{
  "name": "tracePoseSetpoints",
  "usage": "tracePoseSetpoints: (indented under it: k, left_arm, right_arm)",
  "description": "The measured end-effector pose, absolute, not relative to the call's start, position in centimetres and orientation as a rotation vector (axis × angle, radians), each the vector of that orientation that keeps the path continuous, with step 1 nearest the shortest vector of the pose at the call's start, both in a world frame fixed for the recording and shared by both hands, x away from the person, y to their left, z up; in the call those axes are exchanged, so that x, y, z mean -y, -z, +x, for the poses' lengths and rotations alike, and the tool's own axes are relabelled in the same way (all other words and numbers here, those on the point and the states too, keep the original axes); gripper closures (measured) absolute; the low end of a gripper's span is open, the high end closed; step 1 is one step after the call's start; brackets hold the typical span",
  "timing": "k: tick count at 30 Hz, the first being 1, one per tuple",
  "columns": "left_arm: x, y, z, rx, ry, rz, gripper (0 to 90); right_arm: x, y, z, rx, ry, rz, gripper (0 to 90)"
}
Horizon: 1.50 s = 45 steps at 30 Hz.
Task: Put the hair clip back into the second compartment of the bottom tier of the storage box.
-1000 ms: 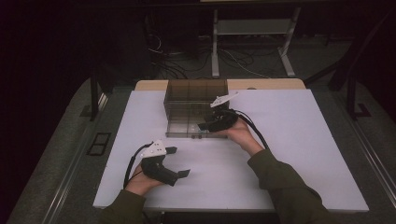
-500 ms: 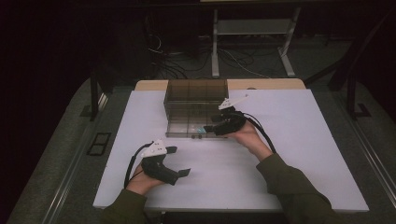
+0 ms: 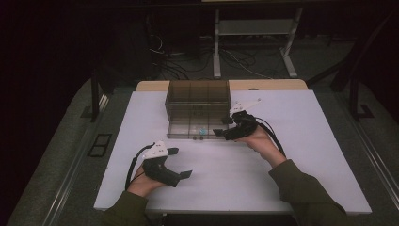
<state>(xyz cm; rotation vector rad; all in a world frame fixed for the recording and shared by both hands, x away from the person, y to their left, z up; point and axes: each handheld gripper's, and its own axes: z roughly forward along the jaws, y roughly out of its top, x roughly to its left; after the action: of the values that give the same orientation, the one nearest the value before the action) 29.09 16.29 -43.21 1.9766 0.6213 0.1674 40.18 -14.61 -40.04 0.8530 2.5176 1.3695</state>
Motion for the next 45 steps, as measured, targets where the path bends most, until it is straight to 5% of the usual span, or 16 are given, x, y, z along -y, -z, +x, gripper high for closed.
tracePoseSetpoints:
  k: [25,45]
  left_arm:
    - [-16.2,43.3,28.9,-0.612,-0.167,1.991,0.0]
    - [-16.1,43.4,28.9,-0.614,-0.162,1.994,0.0]
  right_arm:
    - [20.5,41.8,35.9,-2.456,-1.357,0.952,20.2]
    - [24.6,42.0,32.3,-2.381,-1.380,0.964,17.5]
